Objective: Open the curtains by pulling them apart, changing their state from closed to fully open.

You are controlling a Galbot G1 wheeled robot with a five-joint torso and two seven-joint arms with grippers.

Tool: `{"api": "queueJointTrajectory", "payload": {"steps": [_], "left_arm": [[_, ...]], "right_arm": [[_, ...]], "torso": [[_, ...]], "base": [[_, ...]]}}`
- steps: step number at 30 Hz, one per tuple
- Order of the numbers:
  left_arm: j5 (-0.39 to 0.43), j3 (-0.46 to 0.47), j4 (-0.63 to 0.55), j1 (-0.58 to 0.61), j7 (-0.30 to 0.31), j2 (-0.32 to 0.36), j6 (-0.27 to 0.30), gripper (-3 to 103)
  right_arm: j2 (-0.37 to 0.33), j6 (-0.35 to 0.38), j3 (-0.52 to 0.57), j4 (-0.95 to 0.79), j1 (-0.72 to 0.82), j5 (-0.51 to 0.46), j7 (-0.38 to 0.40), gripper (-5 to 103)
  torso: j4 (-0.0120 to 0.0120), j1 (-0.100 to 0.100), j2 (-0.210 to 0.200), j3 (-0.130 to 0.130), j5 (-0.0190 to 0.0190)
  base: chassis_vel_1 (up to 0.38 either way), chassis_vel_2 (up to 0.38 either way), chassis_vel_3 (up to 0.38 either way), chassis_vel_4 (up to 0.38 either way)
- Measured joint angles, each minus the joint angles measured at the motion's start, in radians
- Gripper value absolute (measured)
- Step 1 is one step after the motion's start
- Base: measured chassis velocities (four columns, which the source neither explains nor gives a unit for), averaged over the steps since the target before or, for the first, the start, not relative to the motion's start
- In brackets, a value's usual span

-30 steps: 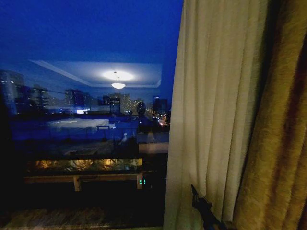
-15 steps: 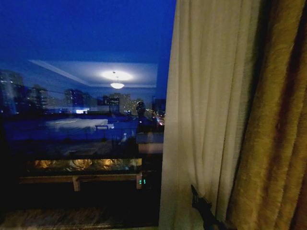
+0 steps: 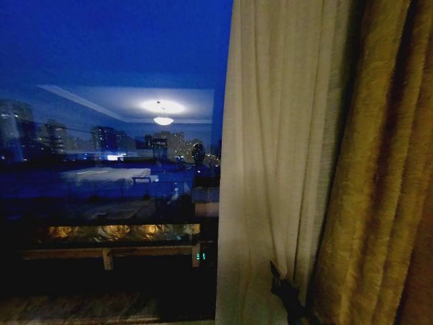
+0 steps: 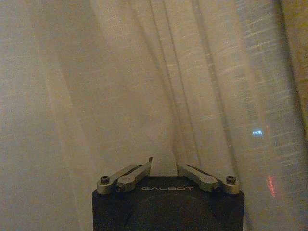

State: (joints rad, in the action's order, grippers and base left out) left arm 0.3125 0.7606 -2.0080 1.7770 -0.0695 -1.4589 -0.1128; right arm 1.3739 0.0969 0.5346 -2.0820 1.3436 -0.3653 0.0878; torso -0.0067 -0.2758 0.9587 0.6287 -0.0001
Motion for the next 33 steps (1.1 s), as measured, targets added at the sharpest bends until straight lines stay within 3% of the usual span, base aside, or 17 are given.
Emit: {"api": "queueJointTrajectory", "payload": {"steps": [8,12,33], "left_arm": [[-0.001,0.002,0.001,0.002,0.000,-0.001,-0.002,100],[-0.001,0.002,0.001,0.007,0.000,-0.001,-0.003,100],[-0.002,0.002,-0.004,0.018,-0.003,-0.002,-0.010,100]], "right_arm": [[0.000,-0.018,-0.008,-0.007,0.007,0.024,-0.007,0],[0.000,-0.009,-0.001,0.023,-0.016,0.017,0.028,0],[0.000,-0.027,0.273,0.296,-0.139,-0.091,0.096,0]], "torso": [[0.0000,0.000,0.000,0.000,-0.0005],[0.0003,0.000,0.000,0.000,-0.0003],[0.0001,0.000,0.000,0.000,-0.0004]], "base": [[0.000,0.000,0.000,0.000],[0.000,0.000,0.000,0.000],[0.000,0.000,0.000,0.000]]}}
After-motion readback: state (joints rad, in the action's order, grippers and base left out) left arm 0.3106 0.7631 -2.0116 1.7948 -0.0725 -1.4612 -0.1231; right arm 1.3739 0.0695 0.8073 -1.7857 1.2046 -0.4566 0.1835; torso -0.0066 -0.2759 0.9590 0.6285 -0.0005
